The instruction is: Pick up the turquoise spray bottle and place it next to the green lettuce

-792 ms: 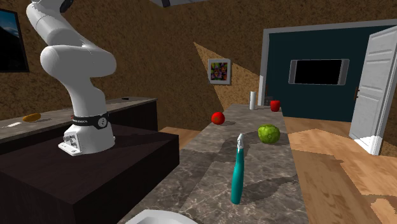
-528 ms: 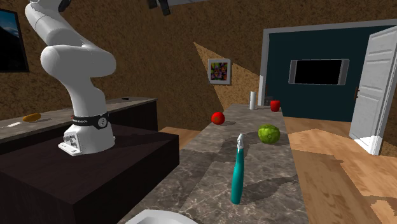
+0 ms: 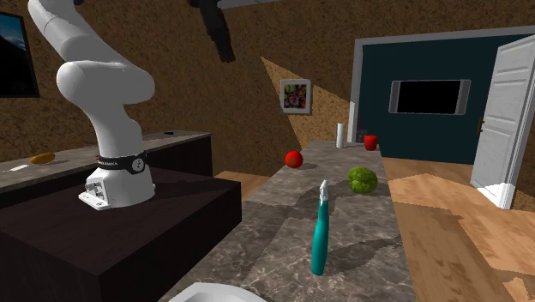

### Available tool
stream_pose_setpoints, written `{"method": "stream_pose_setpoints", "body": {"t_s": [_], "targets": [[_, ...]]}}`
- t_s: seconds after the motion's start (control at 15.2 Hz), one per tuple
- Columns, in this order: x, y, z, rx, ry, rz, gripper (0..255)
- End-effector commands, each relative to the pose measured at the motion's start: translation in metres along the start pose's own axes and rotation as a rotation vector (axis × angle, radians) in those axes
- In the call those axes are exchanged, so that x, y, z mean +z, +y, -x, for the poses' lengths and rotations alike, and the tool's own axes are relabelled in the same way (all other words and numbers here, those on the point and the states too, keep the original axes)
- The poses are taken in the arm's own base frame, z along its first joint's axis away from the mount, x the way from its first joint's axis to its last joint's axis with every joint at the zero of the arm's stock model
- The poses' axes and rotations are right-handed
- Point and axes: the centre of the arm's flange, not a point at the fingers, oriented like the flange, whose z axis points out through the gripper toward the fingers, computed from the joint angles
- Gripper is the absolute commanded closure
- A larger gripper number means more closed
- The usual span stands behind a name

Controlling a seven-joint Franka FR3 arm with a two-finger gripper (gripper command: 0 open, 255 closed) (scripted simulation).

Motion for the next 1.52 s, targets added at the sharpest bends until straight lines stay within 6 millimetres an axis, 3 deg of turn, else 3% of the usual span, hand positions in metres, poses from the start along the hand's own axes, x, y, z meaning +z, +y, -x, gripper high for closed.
{"method": "stream_pose_setpoints", "body": {"t_s": [0.0,0.79,1.45], "targets": [[0.028,0.013,-0.001,-0.069,0.010,-0.022,0],[0.183,0.072,-0.021,-0.454,0.063,-0.166,0],[0.315,0.095,-0.056,-0.775,0.107,-0.285,0]]}}
